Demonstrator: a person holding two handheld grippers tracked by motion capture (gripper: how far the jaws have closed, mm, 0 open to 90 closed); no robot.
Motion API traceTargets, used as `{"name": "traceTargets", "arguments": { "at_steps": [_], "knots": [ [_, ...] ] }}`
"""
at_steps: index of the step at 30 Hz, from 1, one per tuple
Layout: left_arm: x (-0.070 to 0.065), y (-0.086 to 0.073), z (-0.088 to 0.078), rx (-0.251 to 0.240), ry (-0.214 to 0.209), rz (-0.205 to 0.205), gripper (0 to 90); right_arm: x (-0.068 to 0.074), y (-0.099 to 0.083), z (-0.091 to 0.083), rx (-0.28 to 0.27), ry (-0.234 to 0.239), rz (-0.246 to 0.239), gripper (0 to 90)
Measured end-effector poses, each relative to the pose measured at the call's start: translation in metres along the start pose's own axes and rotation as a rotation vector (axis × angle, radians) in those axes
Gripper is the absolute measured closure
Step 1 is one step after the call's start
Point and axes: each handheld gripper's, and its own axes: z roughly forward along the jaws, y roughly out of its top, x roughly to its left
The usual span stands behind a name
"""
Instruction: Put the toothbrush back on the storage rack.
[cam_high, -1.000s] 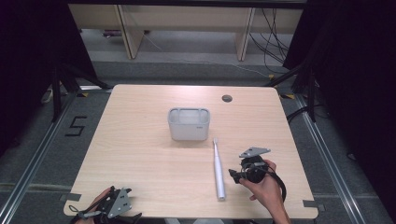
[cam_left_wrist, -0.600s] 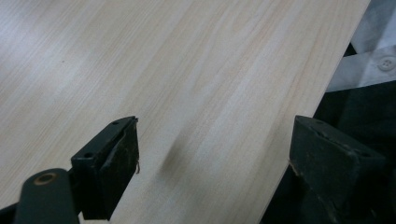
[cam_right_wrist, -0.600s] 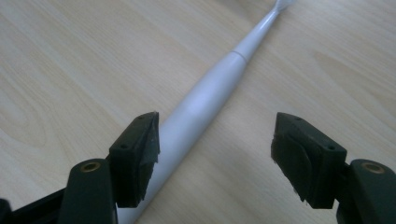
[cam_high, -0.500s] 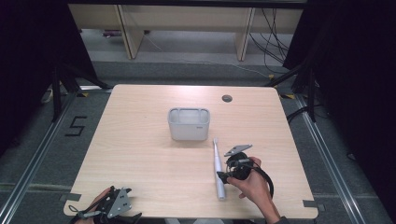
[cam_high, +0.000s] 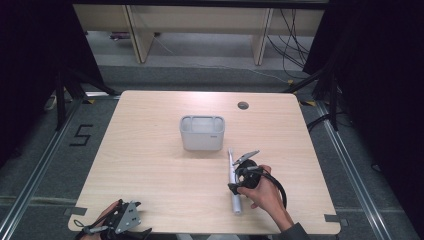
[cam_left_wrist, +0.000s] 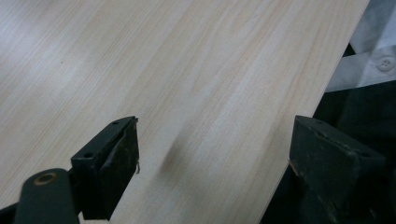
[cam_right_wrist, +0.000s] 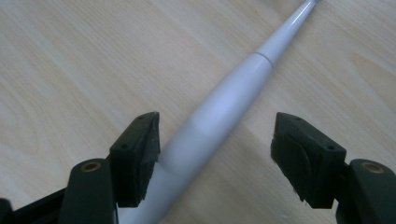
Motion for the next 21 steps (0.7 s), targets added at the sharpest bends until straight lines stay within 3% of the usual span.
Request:
{"name": "traceTargets", "arguments": {
  "at_steps": [3,4,6,7,10,14,16,18,20,21],
  "knots": [
    [0.0,0.0,0.0,-0.001,0.001,0.003,15.6,-0.001,0.004,0.005,-0.003,-0.008,-0.049,34.4],
    [-0.001,-0.001,0.001,-0.021,0.01,-0.024,15.6,-0.001,0.005,0.006,-0.001,-0.013,-0.062,34.4],
    [-0.001,0.0,0.001,-0.021,0.007,-0.024,15.6,0.0,0.006,0.007,0.019,-0.006,-0.044,34.7],
    [0.0,0.0,0.0,0.001,0.0,0.005,15.6,0.0,0.006,0.008,0.027,-0.012,-0.042,35.5],
    [0.0,0.0,0.0,-0.002,0.001,0.0,15.6,-0.001,0.008,0.011,0.035,-0.011,-0.068,37.1],
    [0.0,0.0,0.0,0.0,-0.001,0.004,15.6,-0.003,0.009,0.014,0.062,-0.005,-0.055,42.9],
    [0.0,0.0,0.0,-0.001,0.0,-0.003,15.6,-0.005,0.009,0.015,0.065,-0.008,-0.086,45.3],
    [0.0,0.0,0.0,0.002,-0.001,0.004,15.6,-0.005,0.009,0.015,0.092,-0.001,-0.056,47.3],
    [0.0,0.0,0.0,0.001,-0.001,0.006,15.6,-0.006,0.01,0.016,0.095,0.0,-0.091,50.8],
    [0.0,0.0,0.0,-0.001,0.0,0.001,15.6,-0.004,0.009,0.015,0.124,-0.004,-0.069,51.5]
  ]
}}
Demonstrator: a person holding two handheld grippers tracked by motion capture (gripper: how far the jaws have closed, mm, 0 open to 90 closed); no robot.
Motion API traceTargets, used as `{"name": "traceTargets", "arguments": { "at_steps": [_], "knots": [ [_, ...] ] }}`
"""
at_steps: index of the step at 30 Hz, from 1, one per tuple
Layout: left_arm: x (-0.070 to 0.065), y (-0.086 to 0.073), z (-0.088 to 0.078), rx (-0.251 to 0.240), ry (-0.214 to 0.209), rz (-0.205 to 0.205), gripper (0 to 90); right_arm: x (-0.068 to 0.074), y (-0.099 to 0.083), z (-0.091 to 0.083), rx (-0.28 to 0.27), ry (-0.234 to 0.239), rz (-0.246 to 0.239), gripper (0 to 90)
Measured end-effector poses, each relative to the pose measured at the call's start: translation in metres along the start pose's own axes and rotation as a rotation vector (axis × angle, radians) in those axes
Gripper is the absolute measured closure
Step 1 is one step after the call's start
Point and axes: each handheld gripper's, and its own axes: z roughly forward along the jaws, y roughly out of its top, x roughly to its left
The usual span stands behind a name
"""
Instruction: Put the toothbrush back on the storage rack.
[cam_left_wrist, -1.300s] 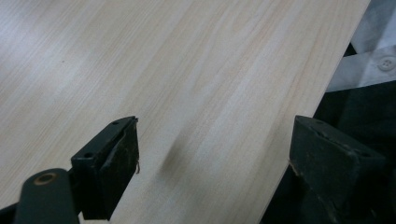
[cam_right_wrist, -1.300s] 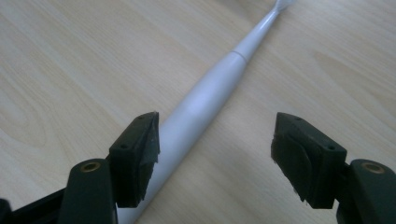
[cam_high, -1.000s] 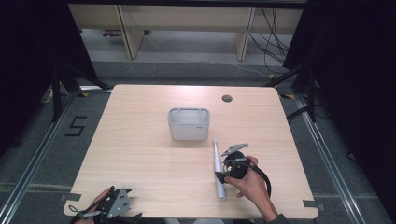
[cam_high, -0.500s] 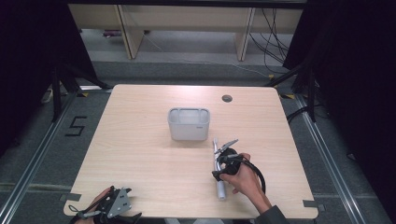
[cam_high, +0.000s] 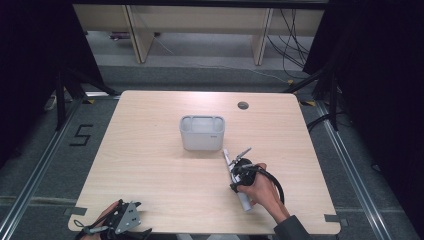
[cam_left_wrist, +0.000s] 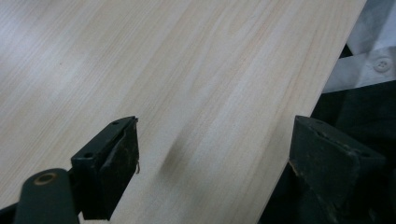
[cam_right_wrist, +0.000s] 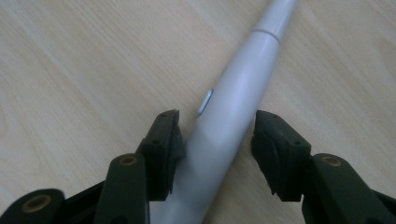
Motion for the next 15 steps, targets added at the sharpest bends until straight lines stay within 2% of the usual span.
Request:
{"name": "traceTargets", "arguments": {
  "at_steps": [5,10,12,13,15],
  "knots": [
    [-0.0001,0.0003,-0.0003,0.003,-0.003,0.005,15.6,-0.0018,-0.0005,0.0005,0.005,0.003,-0.058,55.9],
    [0.0,0.0004,-0.0004,0.002,-0.003,0.006,15.6,-0.0042,0.0009,0.0006,0.029,0.017,-0.065,60.2],
    [-0.0001,0.0,0.0003,0.001,-0.002,0.001,15.6,-0.0044,0.0019,0.0007,0.045,0.018,-0.073,61.2],
    [-0.0001,0.0,0.0003,0.001,-0.002,0.0,15.6,-0.0059,0.0028,0.001,0.046,0.017,-0.093,61.6],
    [-0.0001,0.0005,-0.0004,0.002,-0.004,0.006,15.6,-0.0052,0.004,0.0009,0.061,0.018,-0.091,62.2]
  ]
}}
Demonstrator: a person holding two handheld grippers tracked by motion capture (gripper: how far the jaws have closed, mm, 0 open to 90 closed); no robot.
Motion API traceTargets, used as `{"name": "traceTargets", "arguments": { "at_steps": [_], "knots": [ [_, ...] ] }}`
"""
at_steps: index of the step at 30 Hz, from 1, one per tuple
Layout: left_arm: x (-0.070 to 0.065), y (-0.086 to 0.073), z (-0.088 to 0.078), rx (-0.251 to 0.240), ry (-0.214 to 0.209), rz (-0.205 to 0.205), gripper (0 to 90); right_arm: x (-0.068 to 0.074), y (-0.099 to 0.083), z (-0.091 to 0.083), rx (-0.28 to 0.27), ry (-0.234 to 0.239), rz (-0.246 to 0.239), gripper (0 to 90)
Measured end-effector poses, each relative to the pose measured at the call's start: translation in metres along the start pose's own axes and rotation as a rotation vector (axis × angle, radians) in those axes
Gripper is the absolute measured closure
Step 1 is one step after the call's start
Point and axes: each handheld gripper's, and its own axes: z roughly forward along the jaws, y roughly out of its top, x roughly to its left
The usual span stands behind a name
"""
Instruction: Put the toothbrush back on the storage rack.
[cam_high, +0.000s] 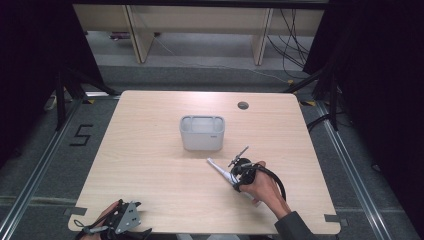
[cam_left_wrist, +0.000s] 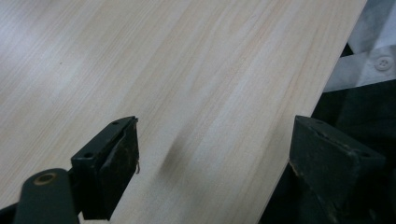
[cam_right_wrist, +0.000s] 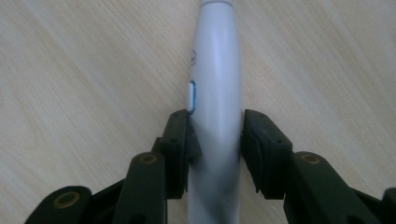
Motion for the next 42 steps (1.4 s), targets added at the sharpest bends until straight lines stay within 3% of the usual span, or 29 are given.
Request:
{"name": "traceTargets", "arguments": {
  "at_steps": [5,12,19,25,28,30,33,40,41,42],
  "knots": [
    [0.0,0.0,0.0,-0.001,0.002,0.0,15.6,0.0,0.003,0.0,0.028,-0.002,-0.027,63.6],
    [-0.001,0.0,0.001,-0.01,0.002,-0.012,15.6,0.001,0.008,0.0,0.067,0.003,-0.03,65.2],
    [0.0,0.0,0.0,0.005,-0.004,0.005,15.6,0.001,0.016,0.001,0.109,0.003,-0.054,64.6],
    [0.0,0.0,0.0,0.006,-0.003,0.007,15.6,0.001,0.017,0.002,0.112,0.014,-0.072,65.7],
    [-0.001,0.0,0.001,-0.011,0.004,-0.014,15.6,-0.002,0.017,0.003,0.103,0.018,-0.09,66.0],
    [0.0,0.0,0.0,0.003,-0.004,0.004,15.6,0.0,0.017,0.002,0.112,0.014,-0.086,66.0],
    [-0.001,0.0,0.001,-0.008,0.002,-0.011,15.6,0.0,0.018,0.001,0.128,0.023,-0.082,66.1],
    [0.0,0.0,0.0,0.001,-0.001,0.001,15.6,0.0,0.017,0.001,0.127,0.02,-0.097,66.3],
    [-0.001,0.0,0.001,-0.014,0.003,-0.014,15.6,0.0,0.017,0.0,0.127,0.022,-0.108,66.3],
    [-0.001,0.0,0.001,-0.011,0.0,-0.012,15.6,0.001,0.016,0.0,0.118,0.017,-0.094,66.3]
  ]
}}
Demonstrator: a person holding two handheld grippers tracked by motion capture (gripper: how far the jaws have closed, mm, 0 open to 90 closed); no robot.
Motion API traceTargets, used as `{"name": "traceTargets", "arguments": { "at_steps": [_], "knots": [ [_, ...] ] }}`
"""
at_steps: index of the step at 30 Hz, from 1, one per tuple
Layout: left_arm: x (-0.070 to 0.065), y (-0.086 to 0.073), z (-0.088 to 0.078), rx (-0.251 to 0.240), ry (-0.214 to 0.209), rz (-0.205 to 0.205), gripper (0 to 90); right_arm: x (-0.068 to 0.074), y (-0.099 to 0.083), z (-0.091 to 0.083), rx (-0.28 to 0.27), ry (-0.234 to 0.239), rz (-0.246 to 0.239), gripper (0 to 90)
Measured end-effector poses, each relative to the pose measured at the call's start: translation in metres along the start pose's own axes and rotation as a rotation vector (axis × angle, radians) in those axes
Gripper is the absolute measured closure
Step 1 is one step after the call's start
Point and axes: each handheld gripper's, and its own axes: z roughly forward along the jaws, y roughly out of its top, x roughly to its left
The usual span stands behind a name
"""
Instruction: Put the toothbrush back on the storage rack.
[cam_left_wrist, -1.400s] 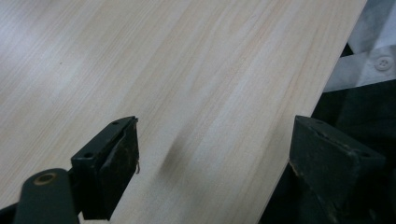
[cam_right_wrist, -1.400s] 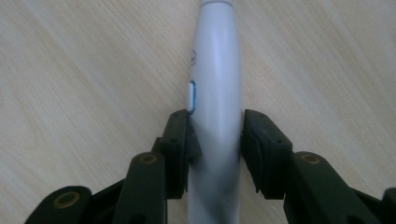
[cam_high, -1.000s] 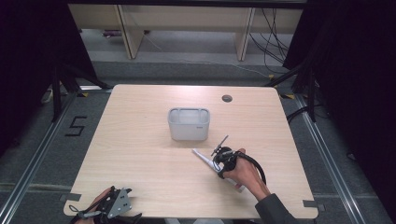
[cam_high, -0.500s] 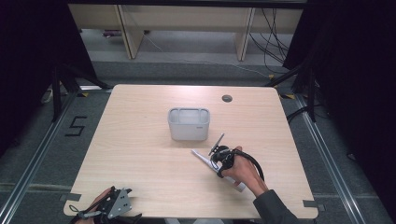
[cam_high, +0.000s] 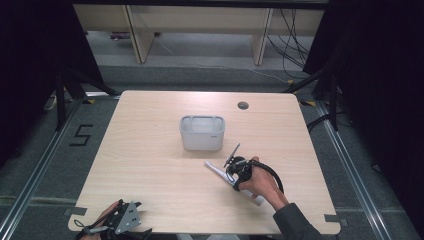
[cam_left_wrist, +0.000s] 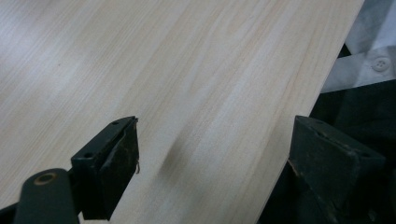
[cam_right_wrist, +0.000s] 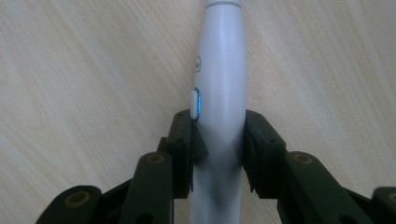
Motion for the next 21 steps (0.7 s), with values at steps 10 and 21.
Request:
{"name": "traceTargets", "arguments": {
  "at_steps": [10,21],
  "knots": [
    [0.001,0.0,-0.001,0.013,-0.003,0.015,15.6,-0.004,-0.01,-0.006,-0.052,-0.012,-0.001,66.4],
    [0.001,0.0,-0.001,0.012,0.001,0.012,15.6,-0.007,-0.027,-0.029,-0.192,0.006,0.012,66.4]
  ]
}}
